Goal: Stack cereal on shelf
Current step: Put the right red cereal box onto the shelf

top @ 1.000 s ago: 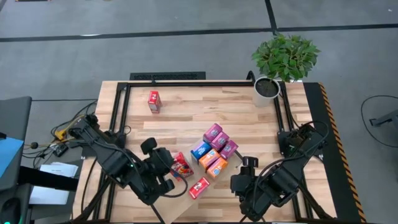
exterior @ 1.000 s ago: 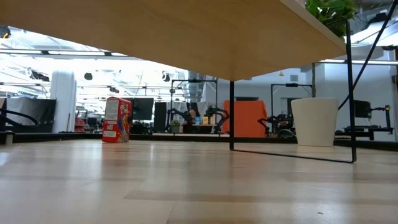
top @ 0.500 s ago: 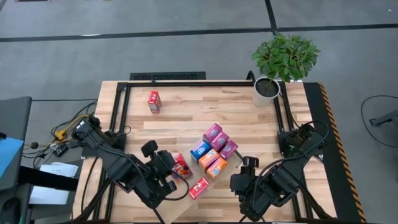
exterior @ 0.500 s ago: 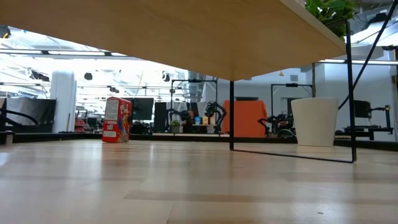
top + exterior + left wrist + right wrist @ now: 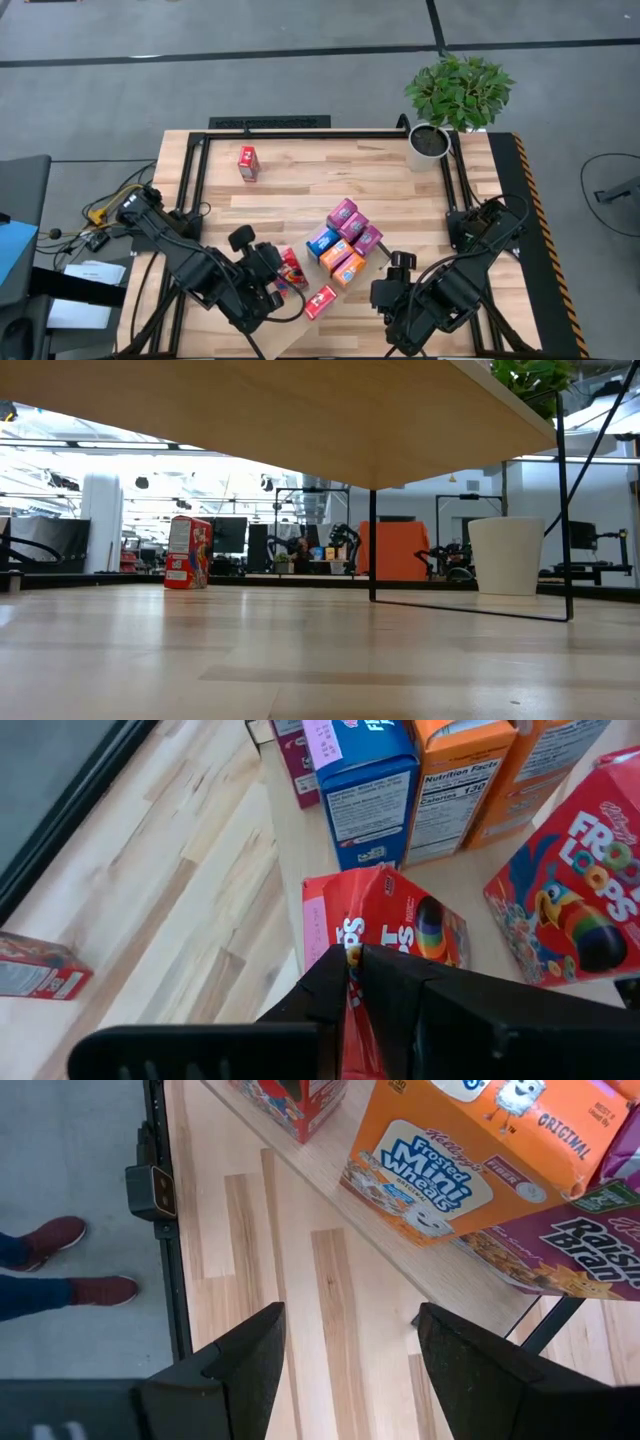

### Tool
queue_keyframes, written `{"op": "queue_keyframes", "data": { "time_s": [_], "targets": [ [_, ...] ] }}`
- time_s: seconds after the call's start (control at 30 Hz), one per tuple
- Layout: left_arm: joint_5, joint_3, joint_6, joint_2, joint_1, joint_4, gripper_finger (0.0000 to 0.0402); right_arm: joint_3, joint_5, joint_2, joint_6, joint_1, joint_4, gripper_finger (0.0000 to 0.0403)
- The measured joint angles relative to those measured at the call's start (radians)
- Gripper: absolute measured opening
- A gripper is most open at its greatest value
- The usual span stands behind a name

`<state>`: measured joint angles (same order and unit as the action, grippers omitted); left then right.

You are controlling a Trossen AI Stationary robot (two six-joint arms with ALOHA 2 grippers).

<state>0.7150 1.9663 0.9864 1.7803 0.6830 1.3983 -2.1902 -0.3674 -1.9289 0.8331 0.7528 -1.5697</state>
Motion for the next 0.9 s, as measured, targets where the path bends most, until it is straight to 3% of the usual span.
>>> {"op": "queue_keyframes", "data": {
  "time_s": [0.47, 0.9],
  "targets": [
    [-0.057, -0.001, -0.044, 0.001, 0.0, -0.03, 0.0129, 0.0, 0.0, 0.0, -0.007, -0.006, -0.001, 0.0255],
    [-0.136, 0.007, -0.156, -0.004, -0.002, -0.139, 0.0137, 0.0, 0.0, 0.0, -0.021, -0.016, -0.001, 0.0255]
  ]
}}
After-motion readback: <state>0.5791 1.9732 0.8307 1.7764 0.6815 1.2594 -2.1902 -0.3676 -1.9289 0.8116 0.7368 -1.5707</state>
